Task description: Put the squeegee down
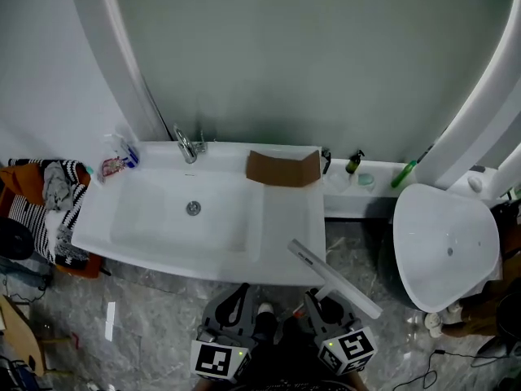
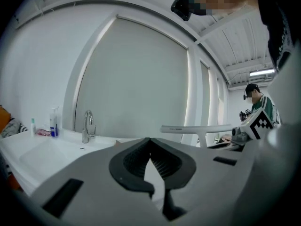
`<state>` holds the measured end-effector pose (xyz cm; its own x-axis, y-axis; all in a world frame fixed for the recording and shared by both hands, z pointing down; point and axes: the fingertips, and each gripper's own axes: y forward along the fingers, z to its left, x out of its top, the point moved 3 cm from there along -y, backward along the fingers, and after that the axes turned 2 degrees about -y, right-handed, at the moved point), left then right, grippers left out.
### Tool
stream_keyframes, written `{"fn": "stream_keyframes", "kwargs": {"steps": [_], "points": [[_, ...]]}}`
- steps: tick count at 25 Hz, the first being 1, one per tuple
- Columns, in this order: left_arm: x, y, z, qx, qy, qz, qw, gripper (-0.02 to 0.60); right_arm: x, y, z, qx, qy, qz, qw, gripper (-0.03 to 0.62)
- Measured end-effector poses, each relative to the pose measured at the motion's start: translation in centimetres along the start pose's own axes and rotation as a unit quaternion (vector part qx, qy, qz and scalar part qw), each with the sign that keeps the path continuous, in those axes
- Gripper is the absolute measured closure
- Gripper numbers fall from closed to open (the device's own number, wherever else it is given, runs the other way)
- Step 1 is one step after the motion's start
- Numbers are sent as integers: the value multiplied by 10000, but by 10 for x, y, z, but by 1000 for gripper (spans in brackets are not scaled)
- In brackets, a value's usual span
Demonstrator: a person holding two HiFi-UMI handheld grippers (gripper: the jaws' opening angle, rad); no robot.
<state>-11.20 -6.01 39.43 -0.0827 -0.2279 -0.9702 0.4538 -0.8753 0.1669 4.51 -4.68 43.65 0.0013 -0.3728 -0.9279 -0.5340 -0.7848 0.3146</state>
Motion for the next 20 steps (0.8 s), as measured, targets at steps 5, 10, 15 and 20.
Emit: {"fn": "stream_keyframes", "kwargs": {"steps": [5, 10, 15, 20], "points": [[-6, 8, 8, -63, -35, 204, 9998, 577, 2, 10, -5, -81, 19, 115, 9999, 540], [-2, 24, 16, -10, -170, 348, 9992, 577, 8, 26, -16, -71, 46, 219, 9997, 540], [2, 44, 20, 80, -244, 370, 9990, 577, 15, 42, -30, 57, 73, 255, 9996, 540], [16, 73, 19, 150, -220, 234, 9994, 577, 33, 59, -54, 201, 56, 173, 9996, 540]]}}
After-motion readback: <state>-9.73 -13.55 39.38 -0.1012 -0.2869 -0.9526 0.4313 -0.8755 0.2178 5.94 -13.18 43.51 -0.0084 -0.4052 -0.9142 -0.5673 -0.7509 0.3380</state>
